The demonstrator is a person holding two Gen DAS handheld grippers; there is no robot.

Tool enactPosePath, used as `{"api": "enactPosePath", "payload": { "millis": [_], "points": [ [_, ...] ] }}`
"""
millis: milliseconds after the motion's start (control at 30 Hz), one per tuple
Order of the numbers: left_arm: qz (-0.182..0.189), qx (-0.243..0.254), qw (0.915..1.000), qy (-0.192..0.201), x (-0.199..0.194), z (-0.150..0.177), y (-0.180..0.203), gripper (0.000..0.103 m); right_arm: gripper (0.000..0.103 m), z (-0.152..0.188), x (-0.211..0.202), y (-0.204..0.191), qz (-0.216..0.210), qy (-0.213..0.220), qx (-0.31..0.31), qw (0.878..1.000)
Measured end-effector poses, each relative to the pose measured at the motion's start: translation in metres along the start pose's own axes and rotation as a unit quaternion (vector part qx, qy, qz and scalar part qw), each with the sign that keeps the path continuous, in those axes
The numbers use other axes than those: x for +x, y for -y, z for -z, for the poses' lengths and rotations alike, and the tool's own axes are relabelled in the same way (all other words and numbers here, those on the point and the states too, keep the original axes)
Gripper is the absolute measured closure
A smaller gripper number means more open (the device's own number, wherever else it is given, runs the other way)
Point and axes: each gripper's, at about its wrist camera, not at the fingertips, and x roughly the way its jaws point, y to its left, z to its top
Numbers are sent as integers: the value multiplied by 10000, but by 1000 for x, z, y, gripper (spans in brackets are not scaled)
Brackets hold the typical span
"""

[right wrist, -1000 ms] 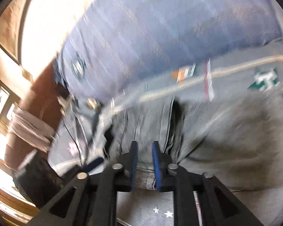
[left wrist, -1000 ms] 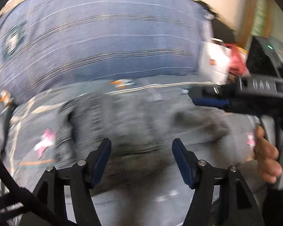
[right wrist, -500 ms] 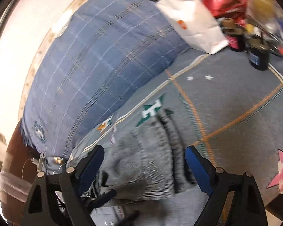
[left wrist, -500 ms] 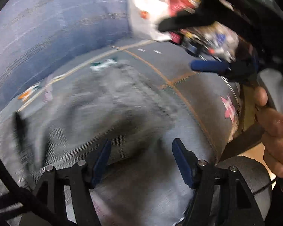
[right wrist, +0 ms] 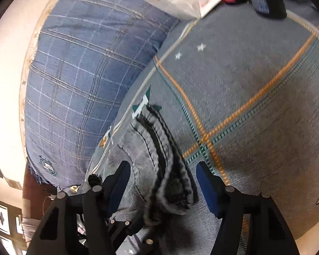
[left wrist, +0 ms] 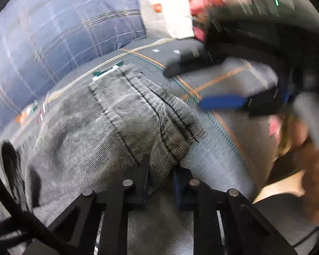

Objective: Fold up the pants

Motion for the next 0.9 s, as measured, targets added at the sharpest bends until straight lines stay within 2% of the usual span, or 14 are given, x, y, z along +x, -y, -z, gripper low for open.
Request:
{"api": "enactPosePath", "payload": {
  "millis": [33, 100, 167, 267, 300, 333, 367, 467, 567, 667, 733, 867, 900],
  "points": [
    [162, -187, 9997, 67, -6, 0, -7, 85, 36, 2, 3, 0, -35, -72, 9, 10000],
    [231, -243, 9993, 167, -13, 1, -10, 85, 36, 3, 13, -2, -148, -301, 33, 9994],
    [289, -248, 9991, 212, -17, 1, -11, 85, 36, 3, 23, -5, -462, -521, 169, 9974],
    [299, -227, 9990, 255, -21, 0, -10, 86, 38, -1, 40, -17, -265, -685, 38, 9973],
    [314, -280, 9987, 300, -24, 0, -11, 86, 45, -1, 44, -24, -305, -727, -60, 9969],
    [312, -346, 9983, 357, -29, 1, -13, 86, 68, -2, 46, -30, -313, -768, -151, 9964],
    [334, -405, 9978, 414, -35, 2, -16, 87, 78, -1, 48, -38, -270, -771, -269, 9963],
    [450, -606, 9950, 656, -56, 2, -29, 87, 87, 6, 39, -62, -389, -621, -651, 9952],
    [489, -820, 9904, 1001, -93, 10, -42, 87, 89, 16, 22, -94, -891, -484, -1033, 9895],
    [440, -1209, 9824, 1352, -135, 28, -67, 87, 89, 38, 10, -145, -1216, -443, -1699, 9769],
    [412, -1565, 9750, 1525, -161, 45, -90, 87, 89, 54, 11, -181, -1281, -471, -2085, 9684],
    [469, -2348, 9559, 1701, -199, 88, -142, 87, 89, 102, 34, -257, -1360, -761, -2884, 9447],
    [523, -2604, 9488, 1709, -205, 102, -159, 87, 89, 113, 43, -273, -1352, -866, -3052, 9387]
  ]
}}
